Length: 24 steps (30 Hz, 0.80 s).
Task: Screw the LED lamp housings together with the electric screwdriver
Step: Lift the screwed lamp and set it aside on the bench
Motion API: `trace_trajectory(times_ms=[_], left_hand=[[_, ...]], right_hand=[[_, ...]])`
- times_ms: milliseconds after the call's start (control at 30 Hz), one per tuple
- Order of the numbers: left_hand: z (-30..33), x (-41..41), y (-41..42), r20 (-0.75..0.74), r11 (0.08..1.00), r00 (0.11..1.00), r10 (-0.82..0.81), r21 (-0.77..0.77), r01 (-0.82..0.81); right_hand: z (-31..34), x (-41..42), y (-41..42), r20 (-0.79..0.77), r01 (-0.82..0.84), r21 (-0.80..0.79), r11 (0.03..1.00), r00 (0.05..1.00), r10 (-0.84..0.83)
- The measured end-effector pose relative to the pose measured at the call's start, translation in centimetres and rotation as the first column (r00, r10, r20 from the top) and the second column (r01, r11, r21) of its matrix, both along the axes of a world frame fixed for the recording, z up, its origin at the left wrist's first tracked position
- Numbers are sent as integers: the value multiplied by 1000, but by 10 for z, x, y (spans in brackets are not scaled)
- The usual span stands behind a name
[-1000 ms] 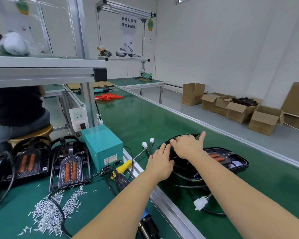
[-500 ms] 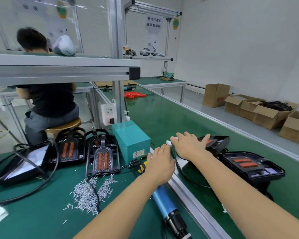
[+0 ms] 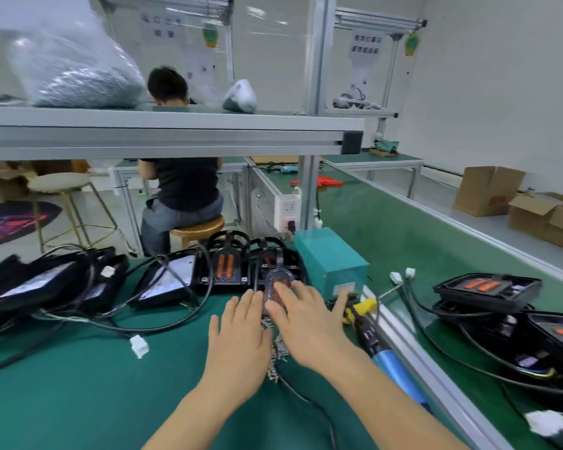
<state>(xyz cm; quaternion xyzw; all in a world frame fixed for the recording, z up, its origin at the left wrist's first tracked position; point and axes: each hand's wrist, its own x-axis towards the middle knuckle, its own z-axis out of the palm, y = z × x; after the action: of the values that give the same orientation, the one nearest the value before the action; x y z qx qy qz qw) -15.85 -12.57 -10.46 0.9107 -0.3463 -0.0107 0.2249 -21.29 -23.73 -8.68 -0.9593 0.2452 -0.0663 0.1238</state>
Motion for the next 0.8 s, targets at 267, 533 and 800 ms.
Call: trace_trajectory(times_ms=[267, 533, 800], left_hand=[[-22, 10, 68, 81, 983, 985, 150, 92, -158], [-21, 41, 121, 200, 975, 959, 202, 52, -216], [18, 95, 172, 476, 904, 771, 424, -278, -325]], right_hand=[[-30, 19, 69, -95, -135, 14, 991, 986, 135], [-54, 34, 114, -164, -278, 2, 961, 947, 275], [-50, 56, 131, -148, -310, 49, 949, 938, 314]])
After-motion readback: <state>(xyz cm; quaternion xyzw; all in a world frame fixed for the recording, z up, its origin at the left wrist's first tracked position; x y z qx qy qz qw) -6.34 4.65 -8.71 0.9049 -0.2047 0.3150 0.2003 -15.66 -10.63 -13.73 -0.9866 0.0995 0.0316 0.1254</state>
